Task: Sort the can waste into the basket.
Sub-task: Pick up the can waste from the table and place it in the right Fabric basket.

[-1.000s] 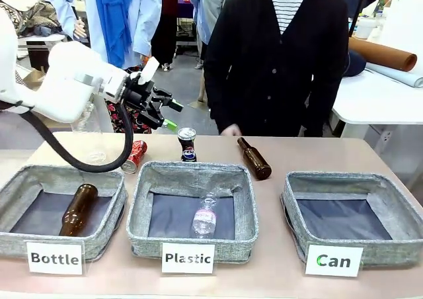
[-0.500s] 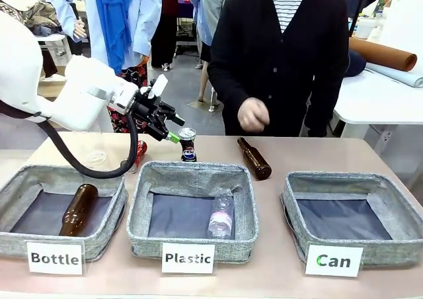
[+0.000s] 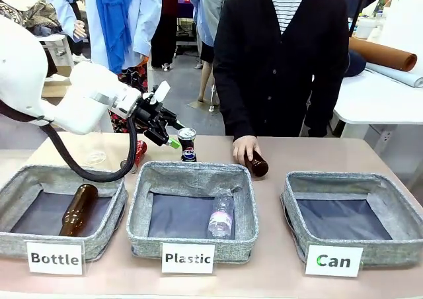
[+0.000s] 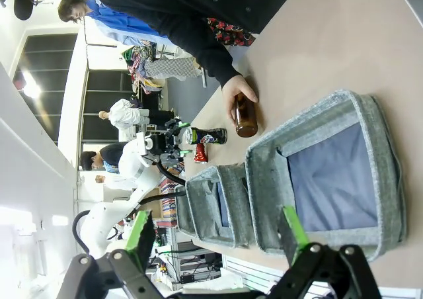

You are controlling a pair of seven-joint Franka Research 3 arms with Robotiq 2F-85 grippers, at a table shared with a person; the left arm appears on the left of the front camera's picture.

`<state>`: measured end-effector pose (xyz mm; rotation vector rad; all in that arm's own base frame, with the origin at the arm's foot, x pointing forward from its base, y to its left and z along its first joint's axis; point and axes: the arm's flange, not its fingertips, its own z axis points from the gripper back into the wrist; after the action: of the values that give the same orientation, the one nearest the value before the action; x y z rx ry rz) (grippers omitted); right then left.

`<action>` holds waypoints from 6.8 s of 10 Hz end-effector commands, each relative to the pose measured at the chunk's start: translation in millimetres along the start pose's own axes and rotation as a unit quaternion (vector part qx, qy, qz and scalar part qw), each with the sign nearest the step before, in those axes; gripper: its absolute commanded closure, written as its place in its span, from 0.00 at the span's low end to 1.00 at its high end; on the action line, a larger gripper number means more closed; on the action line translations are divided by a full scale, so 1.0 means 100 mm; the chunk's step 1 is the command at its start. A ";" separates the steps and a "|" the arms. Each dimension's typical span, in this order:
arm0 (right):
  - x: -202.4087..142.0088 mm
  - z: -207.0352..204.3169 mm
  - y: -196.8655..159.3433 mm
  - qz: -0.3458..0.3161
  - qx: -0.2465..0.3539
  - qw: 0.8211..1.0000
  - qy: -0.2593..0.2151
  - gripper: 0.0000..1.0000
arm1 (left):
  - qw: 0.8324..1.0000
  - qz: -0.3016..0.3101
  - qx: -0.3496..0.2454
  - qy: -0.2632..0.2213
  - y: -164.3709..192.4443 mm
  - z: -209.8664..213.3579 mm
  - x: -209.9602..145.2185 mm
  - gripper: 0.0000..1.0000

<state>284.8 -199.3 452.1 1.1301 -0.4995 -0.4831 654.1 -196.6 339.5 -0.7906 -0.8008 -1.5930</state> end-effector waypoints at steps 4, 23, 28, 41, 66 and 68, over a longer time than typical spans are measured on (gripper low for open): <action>0.02 0.00 0.00 0.012 0.014 1.000 -0.007 0.00 | 0.993 -0.099 0.055 -0.045 -1.80 1.36 0.71 0.00; 0.02 0.00 0.00 0.012 0.014 1.000 -0.007 0.00 | 0.928 -0.040 0.326 -0.175 -3.79 3.65 0.21 0.00; 0.02 0.00 0.00 0.012 0.014 1.000 -0.007 0.00 | 0.986 -0.071 0.150 0.014 -1.76 1.70 1.07 0.00; 0.02 0.00 0.00 0.012 0.014 1.000 -0.007 0.00 | 0.999 -0.017 0.023 0.020 -0.81 0.45 0.36 0.00; 0.02 0.00 0.00 0.012 0.014 1.000 -0.007 0.00 | 0.743 0.068 0.600 -0.288 -3.45 3.48 -0.68 0.00; 0.02 0.00 0.00 0.012 0.014 1.000 -0.007 0.00 | 0.830 0.023 0.516 -0.208 -2.74 3.05 -0.10 0.00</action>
<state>284.5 -199.5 452.4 1.1295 -0.5005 -0.4835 386.9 126.2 457.9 -0.3271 -1.7972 -0.5515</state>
